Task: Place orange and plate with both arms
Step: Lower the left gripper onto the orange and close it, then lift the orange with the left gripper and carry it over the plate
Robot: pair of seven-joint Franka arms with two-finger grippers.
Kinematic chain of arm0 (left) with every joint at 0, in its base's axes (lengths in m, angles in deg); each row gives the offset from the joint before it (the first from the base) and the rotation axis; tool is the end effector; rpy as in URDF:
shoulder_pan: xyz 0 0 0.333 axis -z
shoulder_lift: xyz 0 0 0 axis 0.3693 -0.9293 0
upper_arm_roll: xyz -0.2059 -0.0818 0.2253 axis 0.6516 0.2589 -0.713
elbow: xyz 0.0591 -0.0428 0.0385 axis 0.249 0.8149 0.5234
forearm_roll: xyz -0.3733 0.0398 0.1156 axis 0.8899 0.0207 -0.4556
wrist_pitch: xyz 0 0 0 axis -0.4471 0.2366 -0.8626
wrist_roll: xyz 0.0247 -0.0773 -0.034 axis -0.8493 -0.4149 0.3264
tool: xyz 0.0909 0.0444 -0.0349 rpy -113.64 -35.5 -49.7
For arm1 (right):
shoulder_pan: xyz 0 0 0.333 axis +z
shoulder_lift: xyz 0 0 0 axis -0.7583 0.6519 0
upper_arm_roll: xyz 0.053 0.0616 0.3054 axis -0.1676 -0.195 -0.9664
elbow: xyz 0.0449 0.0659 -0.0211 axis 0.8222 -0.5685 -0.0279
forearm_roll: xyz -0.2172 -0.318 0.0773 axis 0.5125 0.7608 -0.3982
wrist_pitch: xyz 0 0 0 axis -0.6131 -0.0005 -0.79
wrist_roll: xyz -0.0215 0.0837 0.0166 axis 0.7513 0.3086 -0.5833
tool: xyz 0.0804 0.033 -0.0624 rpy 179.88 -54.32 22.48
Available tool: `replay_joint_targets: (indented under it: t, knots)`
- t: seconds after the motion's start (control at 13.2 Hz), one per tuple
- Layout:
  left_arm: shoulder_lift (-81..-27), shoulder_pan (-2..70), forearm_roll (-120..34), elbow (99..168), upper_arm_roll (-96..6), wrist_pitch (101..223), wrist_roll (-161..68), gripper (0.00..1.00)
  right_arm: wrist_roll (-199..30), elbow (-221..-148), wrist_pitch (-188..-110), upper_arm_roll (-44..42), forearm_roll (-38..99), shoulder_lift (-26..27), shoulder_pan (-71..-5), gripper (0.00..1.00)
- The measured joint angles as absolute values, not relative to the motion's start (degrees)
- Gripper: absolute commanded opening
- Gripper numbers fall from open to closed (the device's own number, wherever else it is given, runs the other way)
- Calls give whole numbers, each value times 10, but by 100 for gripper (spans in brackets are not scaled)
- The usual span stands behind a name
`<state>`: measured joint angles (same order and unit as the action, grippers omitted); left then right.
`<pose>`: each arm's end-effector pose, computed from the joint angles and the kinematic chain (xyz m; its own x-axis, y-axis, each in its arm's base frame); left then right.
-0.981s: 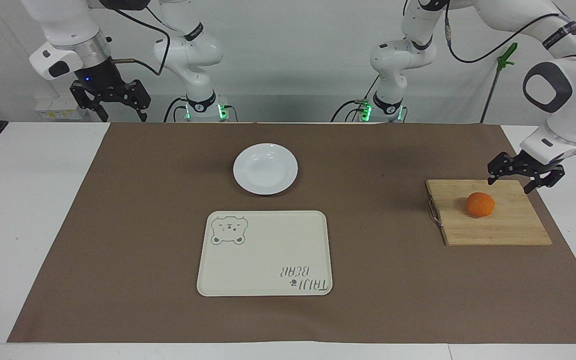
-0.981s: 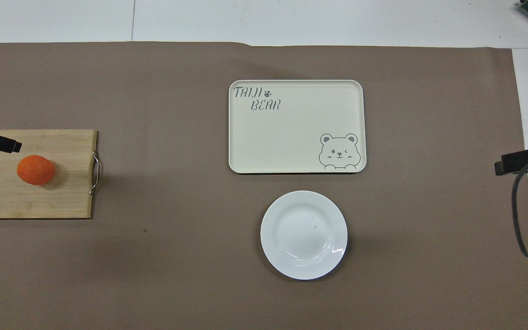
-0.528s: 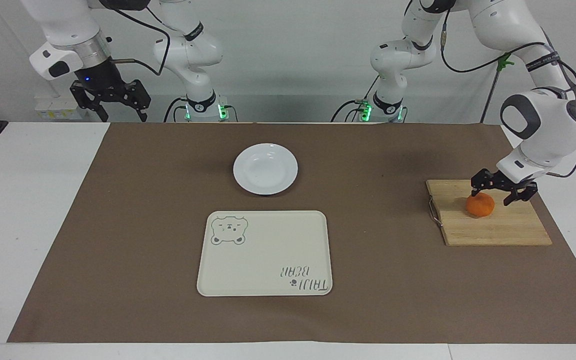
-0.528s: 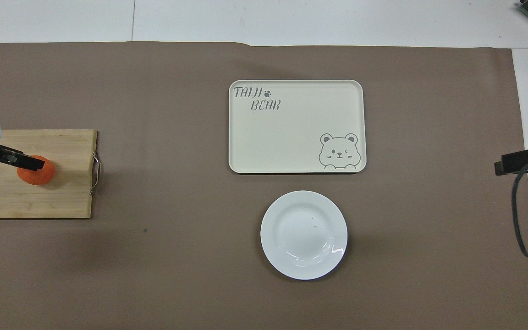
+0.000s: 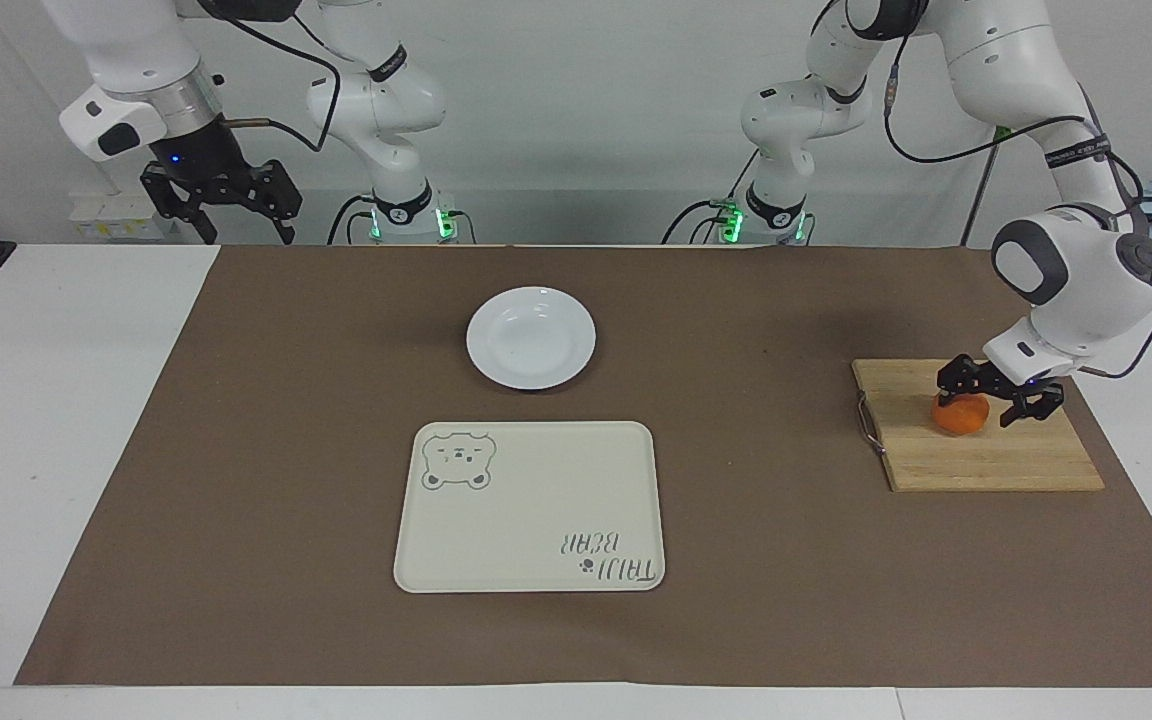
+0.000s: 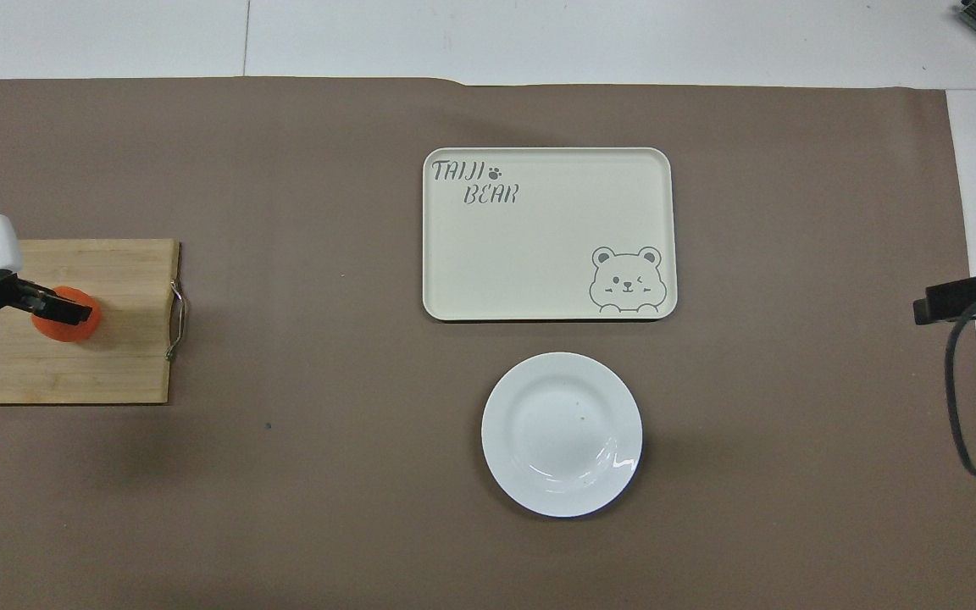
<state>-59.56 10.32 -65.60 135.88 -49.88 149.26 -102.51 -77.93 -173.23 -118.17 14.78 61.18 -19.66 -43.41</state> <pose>0.5905 0.1332 0.3462 0.8987 -0.4385 0.0032 -0.4383 -0.8981 0.0375 0.5220 -0.0278 0.6481 0.9998 -0.0200 -0.0095 -0.0202 -0.9997 -0.0130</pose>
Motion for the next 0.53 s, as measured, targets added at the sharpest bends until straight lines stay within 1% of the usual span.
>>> replay_joint_targets:
  t: [0.15, 0.23, 0.3, 0.38, 0.45, 0.53]
  knots:
    - [-597, 102, -656, 1374, -499, 1503, -1025, 100, -779, -1732, -1182, 148, 612, -197, -434, 100]
    - [-597, 102, -656, 1376, -499, 1504, -1026, 70, -779, -1732, -1182, 148, 612, -197, -434, 100]
    - [-596, 102, -656, 1376, -499, 1504, -1026, 30, -779, -1732, -1182, 148, 612, -197, -434, 100]
    - [-596, 102, -656, 1376, -499, 1504, -1027, 14, -779, -1732, -1182, 148, 612, -197, -434, 100]
    - [-595, 102, -656, 1376, -498, 1504, -1029, 6, -779, -1732, -1182, 148, 612, -197, -434, 100]
    - [-595, 102, -656, 1376, -497, 1504, -1030, 1, -779, -1732, -1182, 148, 612, -198, -434, 100]
